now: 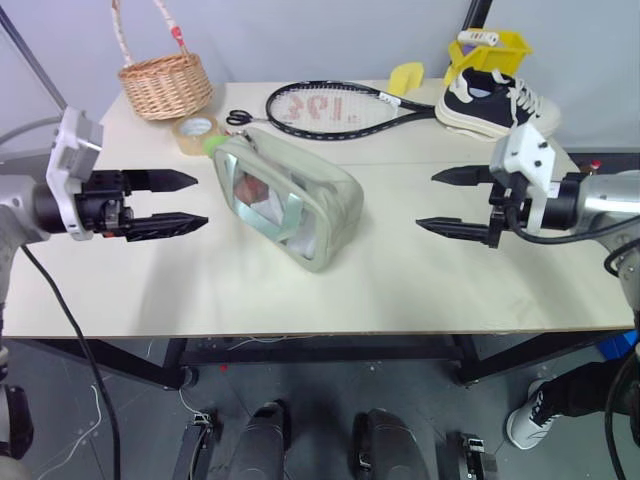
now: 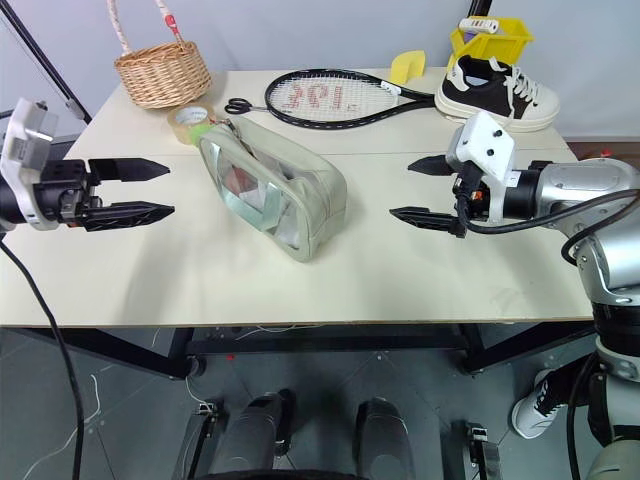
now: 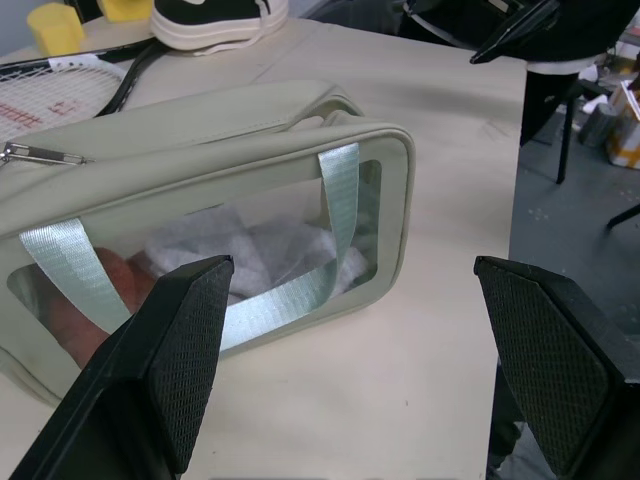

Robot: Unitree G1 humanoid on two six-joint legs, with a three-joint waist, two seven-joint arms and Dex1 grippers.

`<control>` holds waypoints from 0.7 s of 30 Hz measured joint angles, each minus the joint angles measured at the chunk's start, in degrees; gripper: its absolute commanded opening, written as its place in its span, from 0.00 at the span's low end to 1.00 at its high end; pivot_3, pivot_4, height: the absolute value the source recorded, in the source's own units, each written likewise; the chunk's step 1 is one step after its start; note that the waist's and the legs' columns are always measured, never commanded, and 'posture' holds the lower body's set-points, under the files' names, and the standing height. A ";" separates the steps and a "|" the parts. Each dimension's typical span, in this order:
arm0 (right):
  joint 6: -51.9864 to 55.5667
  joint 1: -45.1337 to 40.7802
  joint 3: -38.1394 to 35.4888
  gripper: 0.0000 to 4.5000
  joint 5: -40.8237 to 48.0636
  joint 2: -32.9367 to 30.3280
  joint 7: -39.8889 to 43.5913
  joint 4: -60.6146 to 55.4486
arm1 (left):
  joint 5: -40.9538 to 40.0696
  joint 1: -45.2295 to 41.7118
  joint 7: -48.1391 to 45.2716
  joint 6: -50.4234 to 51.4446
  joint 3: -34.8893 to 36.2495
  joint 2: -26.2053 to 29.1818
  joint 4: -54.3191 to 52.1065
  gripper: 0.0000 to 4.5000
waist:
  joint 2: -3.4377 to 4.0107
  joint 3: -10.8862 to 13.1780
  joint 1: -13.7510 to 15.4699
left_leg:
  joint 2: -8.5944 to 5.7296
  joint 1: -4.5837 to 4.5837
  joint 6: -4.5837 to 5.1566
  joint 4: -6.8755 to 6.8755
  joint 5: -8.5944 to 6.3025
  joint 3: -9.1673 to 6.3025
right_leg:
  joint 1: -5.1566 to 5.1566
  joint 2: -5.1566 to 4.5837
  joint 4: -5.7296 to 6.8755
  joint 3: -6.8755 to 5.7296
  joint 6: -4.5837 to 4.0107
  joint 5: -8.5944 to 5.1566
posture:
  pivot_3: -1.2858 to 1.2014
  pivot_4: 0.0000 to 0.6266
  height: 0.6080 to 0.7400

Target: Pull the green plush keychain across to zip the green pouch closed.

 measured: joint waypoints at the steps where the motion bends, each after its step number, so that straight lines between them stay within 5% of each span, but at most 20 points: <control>1: -0.03 0.00 0.00 0.88 0.00 0.00 0.01 0.01 | -0.06 0.00 0.03 0.09 0.01 0.00 0.00 0.91 | 0.00 0.00 0.00 | 0.00 0.00 0.00 0.00 0.00 0.00 | 0.00 0.00 0.00 0.00 0.00 0.00 | 0.52 0.24 0.98; 12: 5.73 -6.17 1.35 0.88 0.44 2.50 -2.58 0.28 | -0.72 -0.55 0.91 1.13 1.14 0.05 0.26 0.91 | 0.00 0.00 -0.21 | 0.01 0.00 0.00 -0.01 0.00 0.01 | -0.03 0.02 0.01 0.02 -0.01 0.00 | 0.52 0.24 0.98; 21: 25.96 -33.01 12.82 0.88 0.31 19.98 -10.31 12.58 | -5.49 -4.59 0.37 2.51 5.76 -0.74 4.42 0.91 | 0.03 0.02 -0.79 | 0.04 -0.04 0.01 -0.14 0.01 0.09 | -0.28 0.08 0.18 0.15 -0.04 0.03 | 0.52 0.24 0.98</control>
